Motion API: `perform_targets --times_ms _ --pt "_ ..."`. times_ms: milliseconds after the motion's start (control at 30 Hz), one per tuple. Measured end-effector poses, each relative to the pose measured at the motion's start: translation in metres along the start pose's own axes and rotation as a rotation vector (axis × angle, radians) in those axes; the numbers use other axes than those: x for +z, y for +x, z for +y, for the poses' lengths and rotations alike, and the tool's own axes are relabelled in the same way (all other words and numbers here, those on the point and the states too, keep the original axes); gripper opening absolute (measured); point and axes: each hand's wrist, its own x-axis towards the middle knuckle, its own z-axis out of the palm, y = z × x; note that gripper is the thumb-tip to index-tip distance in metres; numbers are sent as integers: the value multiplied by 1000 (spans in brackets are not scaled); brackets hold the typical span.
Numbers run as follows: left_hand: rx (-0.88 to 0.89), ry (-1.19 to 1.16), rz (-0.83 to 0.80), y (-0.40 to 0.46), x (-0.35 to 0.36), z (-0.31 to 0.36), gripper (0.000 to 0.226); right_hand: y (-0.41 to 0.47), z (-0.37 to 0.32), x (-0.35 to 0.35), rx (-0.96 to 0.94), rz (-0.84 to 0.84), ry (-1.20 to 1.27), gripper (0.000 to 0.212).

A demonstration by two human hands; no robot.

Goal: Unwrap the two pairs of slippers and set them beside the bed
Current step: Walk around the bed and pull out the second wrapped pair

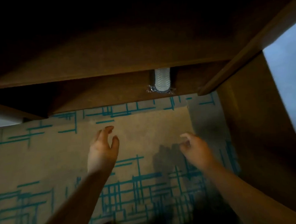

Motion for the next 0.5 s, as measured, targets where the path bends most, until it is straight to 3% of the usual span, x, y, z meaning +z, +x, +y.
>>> perform_targets --times_ms 167,300,500 --pt "234 180 91 55 82 -48 37 89 21 40 -202 284 -190 44" --pt "296 351 110 76 130 -79 45 141 33 68 -343 537 -274 53" --pt "156 425 8 67 166 -104 65 192 14 71 -449 636 -317 66"
